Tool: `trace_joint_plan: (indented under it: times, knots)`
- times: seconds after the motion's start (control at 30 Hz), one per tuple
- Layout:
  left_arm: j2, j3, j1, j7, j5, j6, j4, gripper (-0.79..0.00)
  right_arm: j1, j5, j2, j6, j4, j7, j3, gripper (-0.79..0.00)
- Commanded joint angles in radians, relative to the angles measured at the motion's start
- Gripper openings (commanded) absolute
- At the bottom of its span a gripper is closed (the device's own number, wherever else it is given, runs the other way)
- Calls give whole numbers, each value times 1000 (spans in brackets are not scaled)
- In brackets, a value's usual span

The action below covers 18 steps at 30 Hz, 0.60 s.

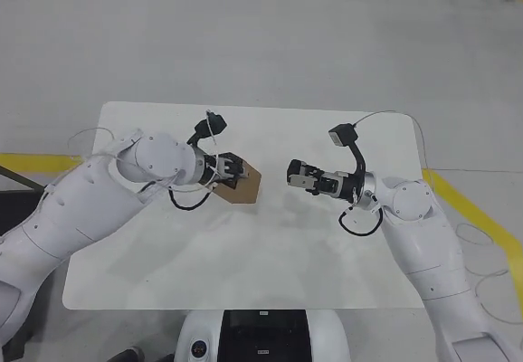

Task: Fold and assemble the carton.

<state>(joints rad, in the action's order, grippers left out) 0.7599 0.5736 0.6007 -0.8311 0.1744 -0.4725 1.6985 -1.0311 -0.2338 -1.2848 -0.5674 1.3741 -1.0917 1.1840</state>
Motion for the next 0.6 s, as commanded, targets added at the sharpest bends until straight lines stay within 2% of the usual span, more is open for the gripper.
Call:
trace_joint_plan:
  times: [0.0,0.17,0.4,0.57]
  knots:
    - [1,-11,7,7,-52,-43,23,-785,0,0,0,0,0,0,0,0]
    - [25,-63,10,29,-161,-118,52,-785,0,0,0,0,0,0,0,0]
    - [79,-110,-23,43,-212,-175,12,-785,0,0,0,0,0,0,0,0]
    - [119,-146,-46,38,-246,-206,-20,-671,0,0,0,0,0,0,0,0]
